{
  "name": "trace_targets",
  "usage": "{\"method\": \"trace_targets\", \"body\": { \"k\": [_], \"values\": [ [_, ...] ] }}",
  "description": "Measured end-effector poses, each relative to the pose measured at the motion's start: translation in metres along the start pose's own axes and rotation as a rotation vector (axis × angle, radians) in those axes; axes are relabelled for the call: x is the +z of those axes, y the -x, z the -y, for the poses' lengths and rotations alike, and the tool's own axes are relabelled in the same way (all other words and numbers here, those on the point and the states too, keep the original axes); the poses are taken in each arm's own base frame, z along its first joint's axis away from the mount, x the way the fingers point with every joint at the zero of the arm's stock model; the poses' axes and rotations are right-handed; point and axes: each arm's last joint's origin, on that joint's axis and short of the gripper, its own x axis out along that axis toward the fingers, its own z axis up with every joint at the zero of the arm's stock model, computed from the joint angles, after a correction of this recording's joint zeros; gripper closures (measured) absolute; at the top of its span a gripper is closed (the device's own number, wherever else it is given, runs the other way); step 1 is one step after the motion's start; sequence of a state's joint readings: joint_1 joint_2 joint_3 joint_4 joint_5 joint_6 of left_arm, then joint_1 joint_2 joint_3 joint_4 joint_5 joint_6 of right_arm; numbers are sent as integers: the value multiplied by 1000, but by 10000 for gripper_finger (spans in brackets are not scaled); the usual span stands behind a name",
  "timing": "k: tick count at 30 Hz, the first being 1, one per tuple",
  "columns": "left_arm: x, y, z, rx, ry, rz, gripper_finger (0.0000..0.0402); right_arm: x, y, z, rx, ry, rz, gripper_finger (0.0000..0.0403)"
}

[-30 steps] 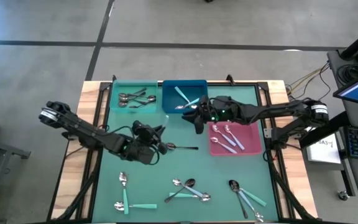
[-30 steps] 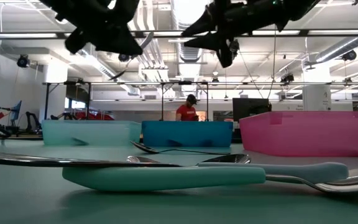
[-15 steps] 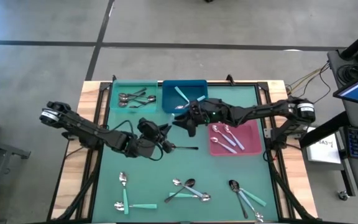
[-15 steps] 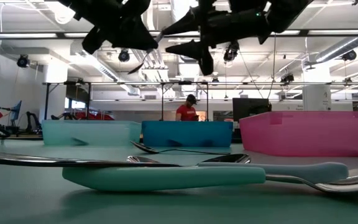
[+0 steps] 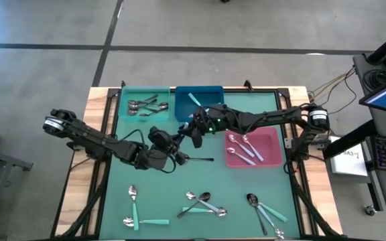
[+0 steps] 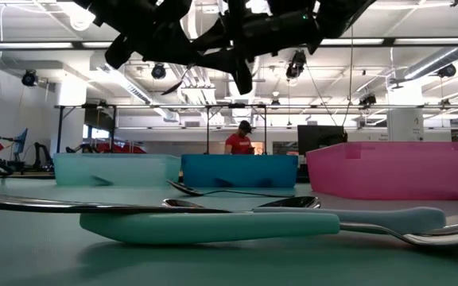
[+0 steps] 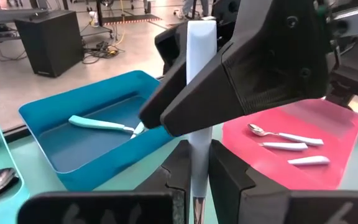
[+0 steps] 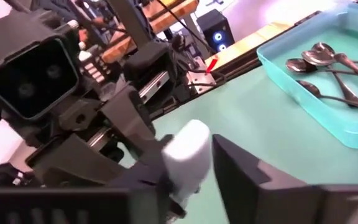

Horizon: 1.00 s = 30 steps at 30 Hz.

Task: Sort silverware by color (type)
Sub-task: Put the blue spoon into the red bin

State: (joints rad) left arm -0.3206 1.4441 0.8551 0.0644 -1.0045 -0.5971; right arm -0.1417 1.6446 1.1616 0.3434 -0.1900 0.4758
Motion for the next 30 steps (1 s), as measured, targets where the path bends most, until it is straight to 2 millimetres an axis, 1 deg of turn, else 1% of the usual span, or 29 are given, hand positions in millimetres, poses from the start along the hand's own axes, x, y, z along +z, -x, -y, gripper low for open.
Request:
{"method": "trace_targets", "body": {
  "k": [3,4,8,12,15,17,20,21,24,26,30],
  "values": [
    [0,0,0,6,-17,4,384,1,0,-1,-2,15,-8,363],
    [0,-1,-1,8,-21,3,384,1,0,-1,-3,21,-10,371],
    [0,-1,-1,10,-21,2,374,3,1,-2,-6,27,-8,371],
    [1,-1,0,3,-8,2,345,5,6,-1,-18,58,-19,383],
    [0,-1,0,-24,-5,-14,322,13,15,1,-63,82,-45,383],
    [0,-1,1,-44,-5,-27,310,22,25,2,-91,95,-59,383],
    [-1,0,1,-54,-15,-41,297,31,42,3,-145,109,-128,383],
    [-1,0,0,-54,-18,-44,294,32,49,2,-176,119,-165,383],
    [-3,0,-1,-47,-40,-57,291,27,70,1,-299,149,-289,383],
    [-4,0,-1,-48,-53,-69,291,19,83,0,-385,163,-405,383],
    [-6,0,-3,-38,-78,-83,291,8,108,-7,-610,225,-545,383]
  ]
}}
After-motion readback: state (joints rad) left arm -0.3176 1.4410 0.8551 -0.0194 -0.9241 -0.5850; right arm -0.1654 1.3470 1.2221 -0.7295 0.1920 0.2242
